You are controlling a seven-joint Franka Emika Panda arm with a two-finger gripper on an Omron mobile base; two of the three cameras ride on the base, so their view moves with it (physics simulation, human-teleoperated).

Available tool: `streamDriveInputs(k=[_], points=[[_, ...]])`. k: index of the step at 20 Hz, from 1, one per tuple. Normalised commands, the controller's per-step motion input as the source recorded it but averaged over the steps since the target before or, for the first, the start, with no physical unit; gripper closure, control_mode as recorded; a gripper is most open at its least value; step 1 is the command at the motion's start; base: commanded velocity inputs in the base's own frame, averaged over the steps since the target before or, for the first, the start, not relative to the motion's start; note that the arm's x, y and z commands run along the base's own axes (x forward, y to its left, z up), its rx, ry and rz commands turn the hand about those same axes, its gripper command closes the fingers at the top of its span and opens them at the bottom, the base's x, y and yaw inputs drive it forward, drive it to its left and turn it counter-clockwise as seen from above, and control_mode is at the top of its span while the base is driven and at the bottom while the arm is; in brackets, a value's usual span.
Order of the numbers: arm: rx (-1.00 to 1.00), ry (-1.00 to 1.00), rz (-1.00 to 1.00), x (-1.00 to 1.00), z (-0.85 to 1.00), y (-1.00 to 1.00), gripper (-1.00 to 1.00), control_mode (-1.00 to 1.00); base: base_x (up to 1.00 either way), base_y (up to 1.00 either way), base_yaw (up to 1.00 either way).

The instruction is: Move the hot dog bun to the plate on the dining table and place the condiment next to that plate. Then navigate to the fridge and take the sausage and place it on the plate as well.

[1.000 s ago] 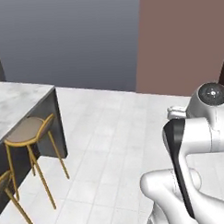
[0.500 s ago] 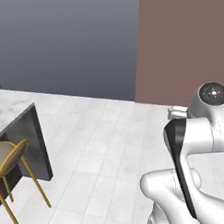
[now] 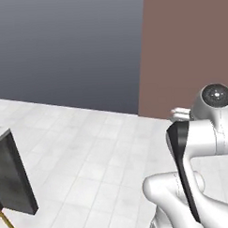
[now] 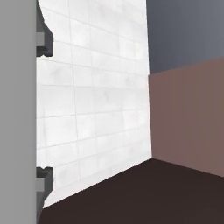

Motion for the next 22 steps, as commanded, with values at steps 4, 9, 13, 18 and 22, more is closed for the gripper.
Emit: streamDriveInputs(k=[4, 9, 13, 18, 22], points=[[0.00, 0.00, 0.00, 0.00, 0.00, 0.00, -1.00, 1.00, 1.00, -0.20, 0.16], [0.00, 0.00, 0.00, 0.00, 0.00, 0.00, -1.00, 1.00, 1.00, -0.11, 0.33], [0.00, 0.00, 0.00, 0.00, 0.00, 0.00, -1.00, 1.00, 1.00, -0.07, 0.40], [0.00, 0.00, 0.00, 0.00, 0.00, 0.00, -1.00, 1.00, 1.00, -0.05, 0.45], [0.00, 0.00, 0.00, 0.00, 0.00, 0.00, -1.00, 1.00, 1.00, -0.07, 0.47]])
